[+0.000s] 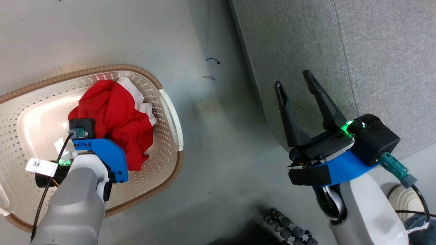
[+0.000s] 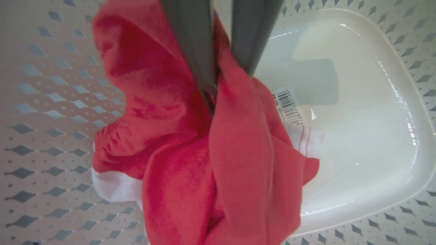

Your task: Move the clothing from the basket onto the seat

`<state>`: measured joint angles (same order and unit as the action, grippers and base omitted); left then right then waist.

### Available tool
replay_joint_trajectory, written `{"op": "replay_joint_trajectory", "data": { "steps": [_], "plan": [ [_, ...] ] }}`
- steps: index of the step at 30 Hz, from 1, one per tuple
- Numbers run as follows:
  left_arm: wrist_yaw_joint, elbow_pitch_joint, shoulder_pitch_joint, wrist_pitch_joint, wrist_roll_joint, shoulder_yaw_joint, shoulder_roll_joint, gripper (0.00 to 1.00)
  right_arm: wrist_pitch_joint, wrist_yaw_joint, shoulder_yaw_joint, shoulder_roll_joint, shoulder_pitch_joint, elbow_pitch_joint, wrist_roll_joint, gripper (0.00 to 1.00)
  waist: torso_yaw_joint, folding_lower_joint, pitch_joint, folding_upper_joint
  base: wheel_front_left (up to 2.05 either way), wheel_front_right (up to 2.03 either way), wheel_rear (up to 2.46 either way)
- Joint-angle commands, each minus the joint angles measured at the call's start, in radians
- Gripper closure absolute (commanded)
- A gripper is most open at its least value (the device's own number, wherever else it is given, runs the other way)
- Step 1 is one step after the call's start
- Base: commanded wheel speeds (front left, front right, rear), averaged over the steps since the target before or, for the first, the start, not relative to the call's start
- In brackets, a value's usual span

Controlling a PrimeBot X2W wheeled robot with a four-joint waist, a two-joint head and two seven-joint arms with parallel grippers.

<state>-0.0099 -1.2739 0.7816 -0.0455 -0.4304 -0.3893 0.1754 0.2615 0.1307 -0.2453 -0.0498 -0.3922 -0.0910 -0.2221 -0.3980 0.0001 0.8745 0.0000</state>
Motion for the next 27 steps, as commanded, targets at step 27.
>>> {"op": "replay_joint_trajectory", "data": {
  "steps": [27],
  "plan": [
    [-0.101, -0.006, -0.055, -0.105, -0.037, -0.043, -0.062, 1.00, 0.005, 0.000, 0.011, -0.002, 0.001, -0.065, 0.042, 0.00, 0.115, -0.0001, -0.257, 0.0000, 0.00, 0.00, 0.00]
  ]
}}
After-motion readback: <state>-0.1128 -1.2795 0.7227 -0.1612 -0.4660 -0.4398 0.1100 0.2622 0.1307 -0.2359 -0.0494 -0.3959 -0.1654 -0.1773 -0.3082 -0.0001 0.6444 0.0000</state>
